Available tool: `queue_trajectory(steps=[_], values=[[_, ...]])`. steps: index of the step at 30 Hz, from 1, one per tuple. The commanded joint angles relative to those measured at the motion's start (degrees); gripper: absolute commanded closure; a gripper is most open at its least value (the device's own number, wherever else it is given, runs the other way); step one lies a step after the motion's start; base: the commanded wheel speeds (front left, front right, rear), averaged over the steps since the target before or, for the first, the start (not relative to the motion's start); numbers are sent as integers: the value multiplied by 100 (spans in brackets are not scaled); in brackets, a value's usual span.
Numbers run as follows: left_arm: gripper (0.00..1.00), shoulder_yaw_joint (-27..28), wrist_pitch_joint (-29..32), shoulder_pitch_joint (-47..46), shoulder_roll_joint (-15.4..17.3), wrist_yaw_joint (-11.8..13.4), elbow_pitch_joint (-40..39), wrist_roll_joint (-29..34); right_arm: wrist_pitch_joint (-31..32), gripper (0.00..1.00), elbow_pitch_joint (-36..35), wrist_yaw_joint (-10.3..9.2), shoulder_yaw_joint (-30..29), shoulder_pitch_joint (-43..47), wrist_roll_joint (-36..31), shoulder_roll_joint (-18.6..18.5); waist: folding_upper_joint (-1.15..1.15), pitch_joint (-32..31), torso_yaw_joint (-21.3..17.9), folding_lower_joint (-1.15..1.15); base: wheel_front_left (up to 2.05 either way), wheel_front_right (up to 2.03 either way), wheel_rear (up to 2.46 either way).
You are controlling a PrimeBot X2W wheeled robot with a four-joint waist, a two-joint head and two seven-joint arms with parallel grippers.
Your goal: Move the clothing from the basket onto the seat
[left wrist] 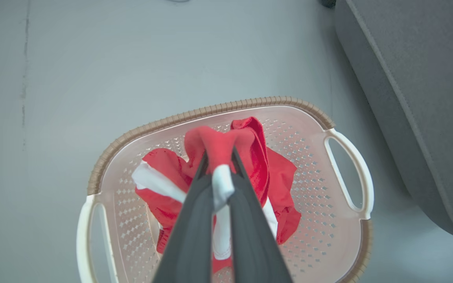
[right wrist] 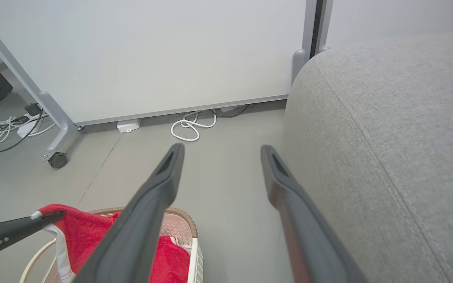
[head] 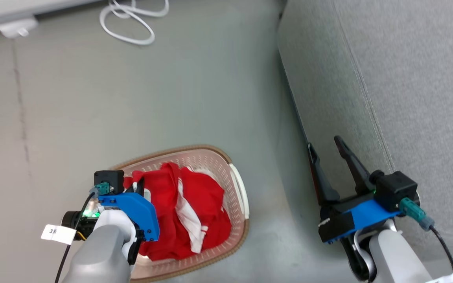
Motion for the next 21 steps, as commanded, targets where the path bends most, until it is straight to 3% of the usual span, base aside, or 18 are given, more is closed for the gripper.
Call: queue_trajectory(steps=[1,5,12,21], values=[[100,-46,-32,-4,-9,-48,-39,-47,-18,0,40,3,-23,105,-54,-20,0,-535,365,1,0,0,0],[100,-355,36,151,-32,-90,-432,-407,-18,0,161,3,-34,277,-121,-21,0,-930,531,1,0,0,0],[100,-1402,303,413,-25,-97,-1722,-1311,22,0,260,3,-75,549,-182,-21,0,-1526,744,1,0,0,0],[100,-2087,353,293,-25,207,-2829,-1659,178,0,185,3,-75,849,-224,-20,0,-2048,859,1,0,0,0]])
